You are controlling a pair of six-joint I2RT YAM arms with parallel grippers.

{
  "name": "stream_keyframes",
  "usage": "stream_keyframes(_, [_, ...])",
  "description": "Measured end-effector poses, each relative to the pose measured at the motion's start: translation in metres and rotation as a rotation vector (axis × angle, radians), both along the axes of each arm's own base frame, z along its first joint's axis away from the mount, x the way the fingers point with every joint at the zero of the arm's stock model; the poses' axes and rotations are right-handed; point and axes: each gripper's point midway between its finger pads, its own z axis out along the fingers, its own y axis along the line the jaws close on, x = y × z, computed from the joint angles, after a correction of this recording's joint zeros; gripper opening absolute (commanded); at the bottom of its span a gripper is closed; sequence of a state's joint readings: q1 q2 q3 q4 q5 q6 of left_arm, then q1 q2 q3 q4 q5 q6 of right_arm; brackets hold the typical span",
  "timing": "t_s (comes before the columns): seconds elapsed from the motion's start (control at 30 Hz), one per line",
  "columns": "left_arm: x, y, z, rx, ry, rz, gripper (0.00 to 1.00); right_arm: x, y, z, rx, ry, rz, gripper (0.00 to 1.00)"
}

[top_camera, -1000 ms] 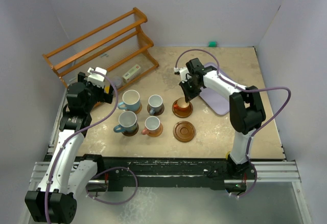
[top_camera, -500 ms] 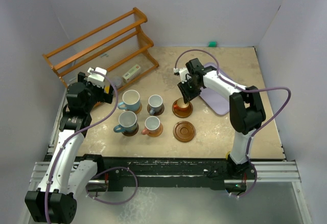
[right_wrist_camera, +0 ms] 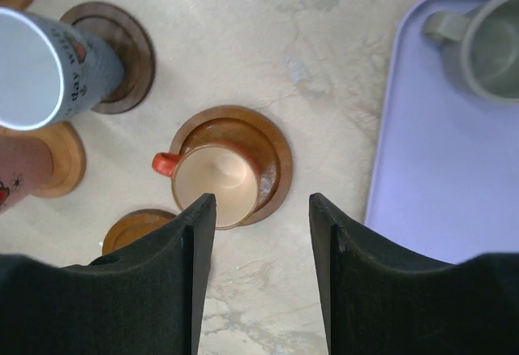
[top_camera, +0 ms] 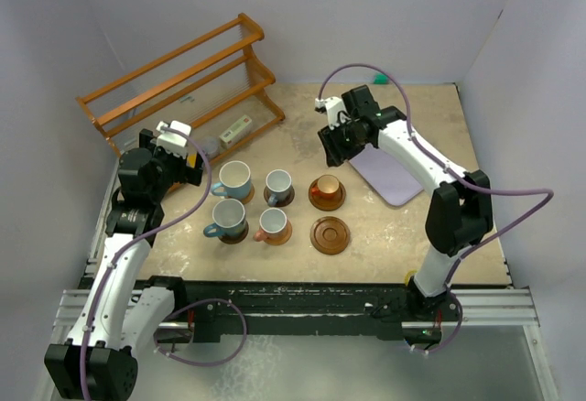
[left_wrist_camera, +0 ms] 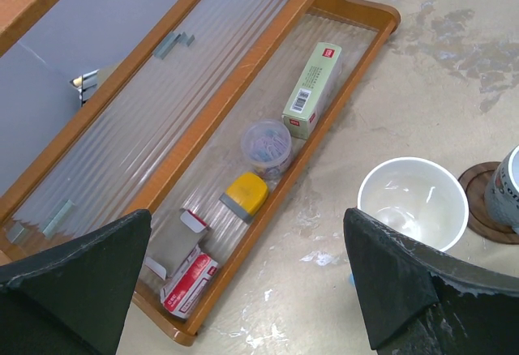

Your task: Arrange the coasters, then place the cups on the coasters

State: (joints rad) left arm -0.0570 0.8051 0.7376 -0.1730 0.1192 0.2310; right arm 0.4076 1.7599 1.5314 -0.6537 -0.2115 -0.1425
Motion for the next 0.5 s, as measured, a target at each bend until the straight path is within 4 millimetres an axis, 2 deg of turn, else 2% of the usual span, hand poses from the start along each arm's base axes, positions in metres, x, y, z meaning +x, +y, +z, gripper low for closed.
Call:
stream_keyframes(0.2, [-0.002, 0.000, 0.004, -0.001, -0.014, 0.000, 0.99, 0.031, -0.022, 0.025, 0.016, -0.076, -0.078, 0.53])
stream_keyframes(0.33, [-0.002, 0.000, 0.005, -0.001, -0.018, 0.000, 0.99, 0.068, -0.040, 0.051, 0.025, -0.164, -0.154, 0.54])
stream_keyframes(0.4, [-0.003, 0.000, 0.006, -0.002, -0.019, 0.000, 0.99, 0.085, -0.048, 0.057, 0.018, -0.195, -0.189, 0.54])
stream_keyframes(0.5, [-0.003, 0.000, 0.006, -0.002, -0.021, 0.000, 0.99, 0.104, -0.059, 0.054, 0.003, -0.209, -0.235, 0.53])
